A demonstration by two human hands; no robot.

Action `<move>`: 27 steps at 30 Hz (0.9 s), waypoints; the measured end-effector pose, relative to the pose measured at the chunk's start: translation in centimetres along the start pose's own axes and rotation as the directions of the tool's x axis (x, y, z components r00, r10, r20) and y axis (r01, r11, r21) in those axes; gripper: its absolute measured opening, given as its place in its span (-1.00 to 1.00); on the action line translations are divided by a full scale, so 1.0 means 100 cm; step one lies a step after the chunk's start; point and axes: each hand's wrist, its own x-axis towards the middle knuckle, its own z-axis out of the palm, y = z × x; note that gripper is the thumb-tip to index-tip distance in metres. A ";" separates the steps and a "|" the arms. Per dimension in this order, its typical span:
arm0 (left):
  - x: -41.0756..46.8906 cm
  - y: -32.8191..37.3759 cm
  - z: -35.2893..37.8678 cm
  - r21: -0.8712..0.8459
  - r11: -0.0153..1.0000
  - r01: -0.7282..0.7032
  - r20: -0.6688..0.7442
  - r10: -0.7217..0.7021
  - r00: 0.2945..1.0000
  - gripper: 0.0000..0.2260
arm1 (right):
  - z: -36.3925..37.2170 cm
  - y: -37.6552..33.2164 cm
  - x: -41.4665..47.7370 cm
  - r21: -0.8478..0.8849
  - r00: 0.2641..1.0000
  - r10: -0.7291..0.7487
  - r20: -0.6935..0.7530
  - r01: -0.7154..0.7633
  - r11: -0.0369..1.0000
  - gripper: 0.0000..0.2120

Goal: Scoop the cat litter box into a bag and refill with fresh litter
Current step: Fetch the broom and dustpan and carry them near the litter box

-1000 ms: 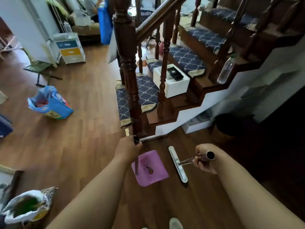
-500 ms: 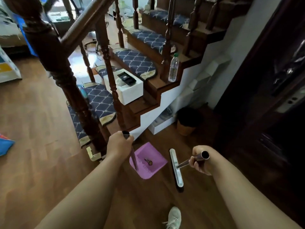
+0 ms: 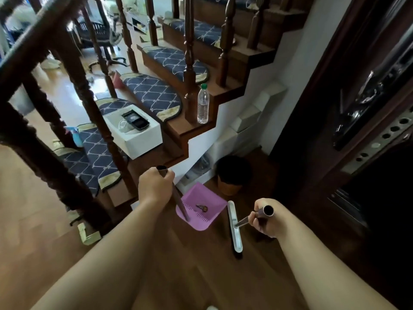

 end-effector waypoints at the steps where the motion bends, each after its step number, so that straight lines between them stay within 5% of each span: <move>1: 0.006 0.008 0.006 -0.018 1.000 0.000 -0.008 0.000 1.000 -0.64 | -0.007 -0.005 0.003 -0.011 1.000 0.001 -0.004 -0.001 1.000 -0.79; 14: 0.046 0.094 0.061 -0.370 0.919 0.139 0.037 -0.135 0.990 -0.70 | -0.053 -0.046 0.030 -0.025 0.999 0.033 -0.017 -0.033 0.999 -0.74; 27: 0.119 0.133 0.120 -0.630 0.598 0.495 0.211 -0.482 0.850 -0.80 | -0.057 -0.117 0.061 0.115 0.997 0.029 -0.077 -0.020 0.993 -0.84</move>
